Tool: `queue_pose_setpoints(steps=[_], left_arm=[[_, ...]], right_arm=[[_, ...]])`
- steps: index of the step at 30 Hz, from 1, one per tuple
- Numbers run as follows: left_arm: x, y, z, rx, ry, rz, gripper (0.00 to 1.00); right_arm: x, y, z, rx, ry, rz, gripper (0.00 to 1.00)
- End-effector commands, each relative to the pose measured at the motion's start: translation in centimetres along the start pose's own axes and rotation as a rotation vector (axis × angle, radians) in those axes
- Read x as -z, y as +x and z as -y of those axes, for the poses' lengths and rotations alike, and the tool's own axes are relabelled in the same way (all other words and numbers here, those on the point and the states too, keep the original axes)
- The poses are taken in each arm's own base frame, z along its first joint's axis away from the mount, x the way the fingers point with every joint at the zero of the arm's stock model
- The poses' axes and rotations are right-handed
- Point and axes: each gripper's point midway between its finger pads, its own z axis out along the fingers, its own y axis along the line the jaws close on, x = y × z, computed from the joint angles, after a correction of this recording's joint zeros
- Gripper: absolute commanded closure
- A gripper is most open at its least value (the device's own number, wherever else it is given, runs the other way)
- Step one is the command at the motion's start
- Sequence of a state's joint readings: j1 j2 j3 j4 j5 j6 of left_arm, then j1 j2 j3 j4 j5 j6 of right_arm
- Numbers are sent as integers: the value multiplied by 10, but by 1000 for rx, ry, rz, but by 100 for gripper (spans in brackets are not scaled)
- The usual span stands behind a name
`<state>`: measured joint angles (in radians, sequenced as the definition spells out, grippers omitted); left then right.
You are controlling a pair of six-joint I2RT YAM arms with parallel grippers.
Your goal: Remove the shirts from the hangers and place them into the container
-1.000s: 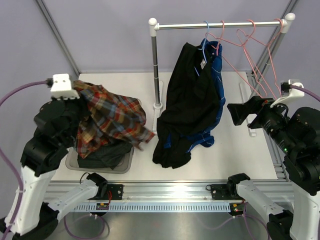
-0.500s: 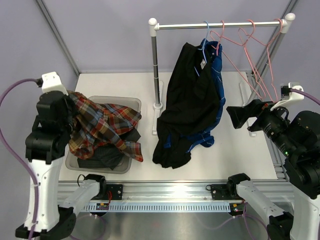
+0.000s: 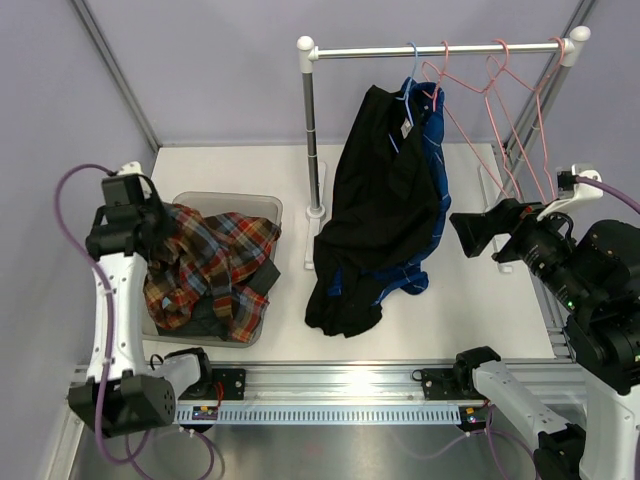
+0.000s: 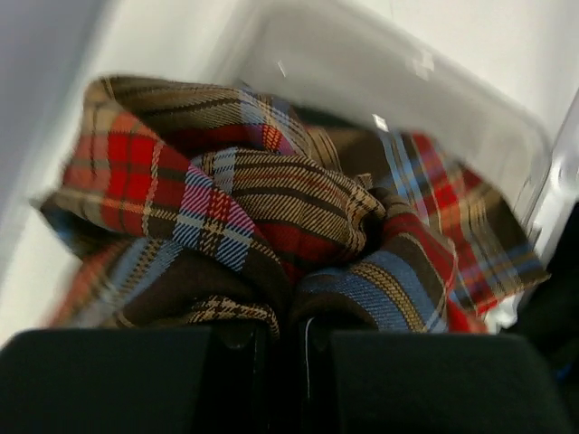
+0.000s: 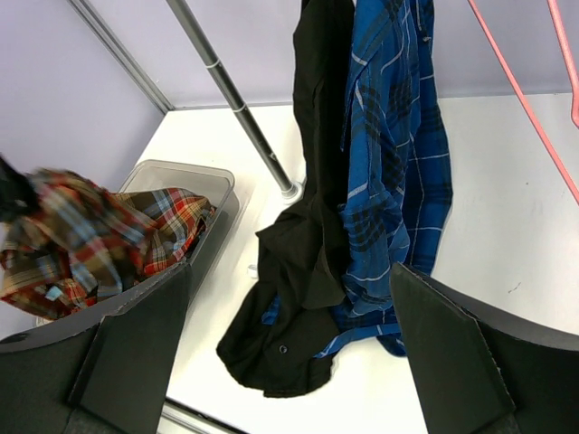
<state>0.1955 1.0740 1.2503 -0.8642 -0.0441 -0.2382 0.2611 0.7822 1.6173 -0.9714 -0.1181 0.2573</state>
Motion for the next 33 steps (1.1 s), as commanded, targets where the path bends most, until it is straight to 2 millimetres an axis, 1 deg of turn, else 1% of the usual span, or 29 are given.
queue_pose_setpoints(steps=[1, 3, 4, 6, 7, 8, 9, 10, 12, 13, 14, 15, 16, 17, 18, 19, 21, 22, 23, 24, 25, 26, 27, 28, 29, 30, 31, 32, 33], left_arm=[[-18, 21, 47, 61, 259, -53, 100], [-28, 36, 52, 65, 268, -91, 100], [-30, 45, 64, 46, 297, -115, 100], [-44, 66, 78, 32, 327, -184, 100], [-50, 87, 87, 32, 349, -246, 98], [-59, 103, 91, 45, 361, -300, 97], [-66, 106, 100, 64, 412, -297, 95], [-70, 131, 106, 122, 461, -377, 94], [-84, 144, 110, 169, 473, -419, 94], [-81, 151, 117, 228, 509, -461, 94], [-80, 151, 121, 268, 531, -466, 92], [-78, 140, 128, 288, 570, -419, 87], [-76, 135, 131, 332, 568, -406, 85], [-73, 128, 132, 340, 565, -376, 80], [-69, 124, 132, 341, 551, -360, 72], [-65, 110, 126, 337, 516, -294, 60], [-54, 92, 122, 328, 491, -234, 52], [-46, 80, 118, 319, 477, -176, 40], [-40, 78, 115, 317, 463, -169, 35], [-33, 65, 115, 311, 464, -125, 31], [-27, 59, 115, 305, 476, -102, 28], [-16, 51, 116, 298, 494, -64, 22], [-8, 45, 117, 291, 505, -45, 19], [-1, 41, 118, 280, 524, -30, 16], [8, 36, 119, 269, 543, -5, 12], [18, 30, 123, 248, 573, 13, 11], [25, 26, 125, 239, 591, 28, 11], [31, 23, 126, 227, 610, 41, 10], [40, 18, 128, 217, 631, 67, 10]], right_arm=[[0, -4, -6, 16, -34, 21, 1], [-2, -3, -5, 13, -34, 21, 1], [-2, -2, -5, 11, -31, 18, 0], [-5, 1, -4, 9, -30, 9, 1], [-6, 1, -3, 7, -27, 10, 0], [-7, 2, -2, 5, -25, 4, 1], [-7, 3, -3, 5, -28, 3, 1], [-7, 2, -3, 5, -27, 4, 1], [-9, 3, -2, 4, -24, -5, 0], [-15, 5, -3, 6, -29, -24, 0], [-18, 7, -4, 8, -39, -37, 1], [-22, 9, -8, 10, -61, -58, 1], [-31, 9, -9, 12, -69, -76, 1], [-35, 9, -10, 14, -76, -84, 1], [-40, 7, -13, 15, -92, -96, 1], [-51, 2, -14, 16, -92, -110, 0], [-62, -4, -19, 18, -115, -129, 1], [-75, -11, -23, 17, -130, -138, 2], [-83, -13, -23, 12, -130, -145, 5], [-92, -16, -24, 11, -132, -153, 7], [-109, -20, -23, 4, -126, -164, 8], [-105, -28, -26, 7, -135, -142, 12], [-124, -23, -23, -2, -127, -176, 15], [-140, -26, -23, 0, -129, -175, 17], [-148, -27, -21, 1, -121, -174, 21], [-157, -27, -17, 5, -105, -175, 23], [-172, -25, -15, 11, -100, -195, 24], [-179, -24, -15, 18, -96, -202, 25], [-187, -23, -10, 24, -65, -202, 26]])
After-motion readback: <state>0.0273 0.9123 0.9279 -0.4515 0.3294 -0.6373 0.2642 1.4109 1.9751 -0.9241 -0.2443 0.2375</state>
